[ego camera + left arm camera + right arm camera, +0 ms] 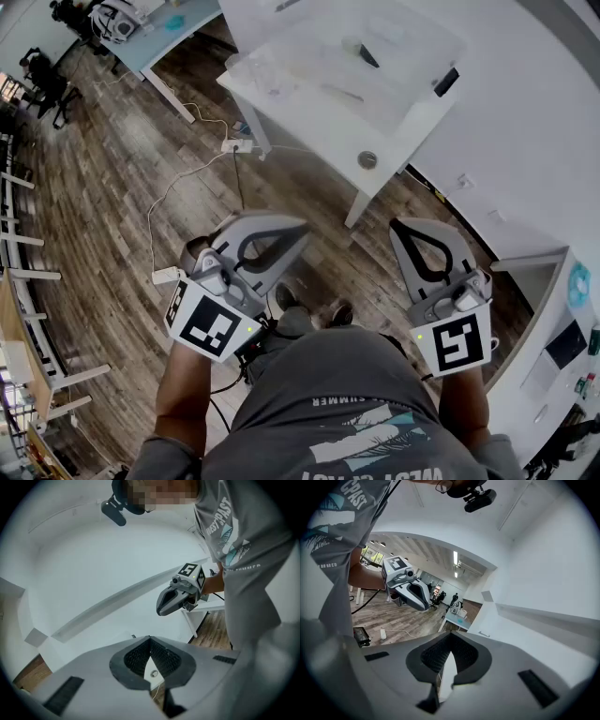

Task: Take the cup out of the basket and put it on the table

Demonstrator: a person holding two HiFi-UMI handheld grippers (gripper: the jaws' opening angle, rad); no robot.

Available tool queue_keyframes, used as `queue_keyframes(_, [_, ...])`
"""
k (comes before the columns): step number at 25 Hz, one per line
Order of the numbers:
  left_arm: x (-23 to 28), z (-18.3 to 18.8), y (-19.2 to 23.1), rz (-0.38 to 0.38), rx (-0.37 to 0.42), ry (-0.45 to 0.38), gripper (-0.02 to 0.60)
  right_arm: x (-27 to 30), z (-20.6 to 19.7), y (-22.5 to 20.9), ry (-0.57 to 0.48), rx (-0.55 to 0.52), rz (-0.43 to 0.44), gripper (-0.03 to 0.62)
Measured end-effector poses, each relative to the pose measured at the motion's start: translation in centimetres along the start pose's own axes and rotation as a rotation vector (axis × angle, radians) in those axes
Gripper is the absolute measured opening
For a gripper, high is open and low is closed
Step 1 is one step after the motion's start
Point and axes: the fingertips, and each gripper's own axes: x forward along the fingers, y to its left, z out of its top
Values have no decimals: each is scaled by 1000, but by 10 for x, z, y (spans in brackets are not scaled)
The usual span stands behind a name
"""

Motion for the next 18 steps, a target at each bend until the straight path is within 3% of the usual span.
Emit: queue_keyframes(18, [36, 23, -30, -20, 8, 27, 8, -34, -27, -22, -52, 57, 5, 12])
